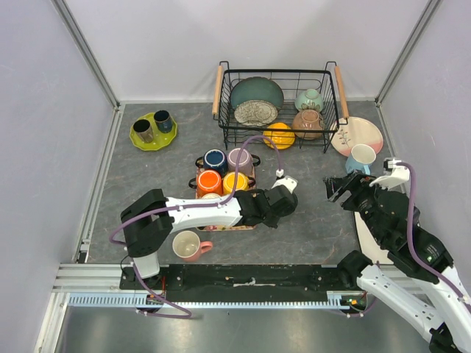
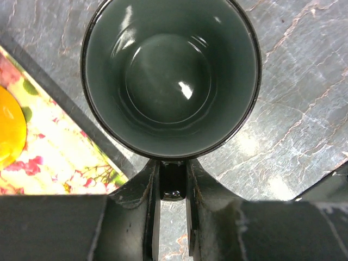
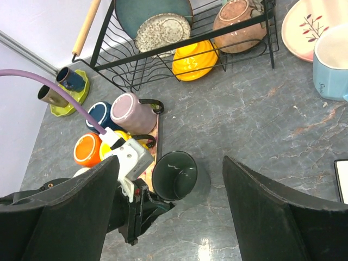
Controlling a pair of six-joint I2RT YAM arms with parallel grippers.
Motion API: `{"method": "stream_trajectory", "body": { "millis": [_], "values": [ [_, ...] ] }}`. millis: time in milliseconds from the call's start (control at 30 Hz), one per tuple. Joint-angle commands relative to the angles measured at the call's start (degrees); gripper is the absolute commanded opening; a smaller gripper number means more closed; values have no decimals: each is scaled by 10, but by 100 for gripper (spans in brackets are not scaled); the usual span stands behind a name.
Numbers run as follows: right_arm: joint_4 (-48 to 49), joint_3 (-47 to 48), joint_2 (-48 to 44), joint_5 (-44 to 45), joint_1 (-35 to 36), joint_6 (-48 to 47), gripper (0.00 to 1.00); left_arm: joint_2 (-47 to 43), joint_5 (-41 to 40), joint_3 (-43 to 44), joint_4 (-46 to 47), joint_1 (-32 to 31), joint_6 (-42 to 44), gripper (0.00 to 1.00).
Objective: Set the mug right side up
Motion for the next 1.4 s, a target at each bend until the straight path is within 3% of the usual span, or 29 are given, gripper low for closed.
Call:
{"method": "stream_trajectory", "body": {
  "millis": [0,100,200,267,300,400,600,900,1367],
  "values": [
    [28,-9,6,-11,1,8,84,-2,-28,8,-74,0,-77,2],
    [28,-13,2,-12,1,9,83,0,-11,13,-72,1,-71,4],
    [26,-14,-5,-11,1,10,84,-5,-10,11,-67,0,-63,25],
    [24,-14,-7,-11,1,11,84,-12,-16,10,-66,1,-58,32],
    [24,-14,-9,-11,2,10,84,-12,-19,10,-66,0,-58,42],
    [22,-15,-11,-11,1,10,84,-15,-24,15,-66,1,-54,53],
    [19,-17,-13,-8,2,7,84,-11,-37,33,-68,1,-42,66],
    [18,-18,-13,-4,1,4,84,30,-42,89,-102,1,-9,59],
    [21,-21,-4,-5,1,4,84,45,-36,88,-110,1,-6,42]
  ]
}}
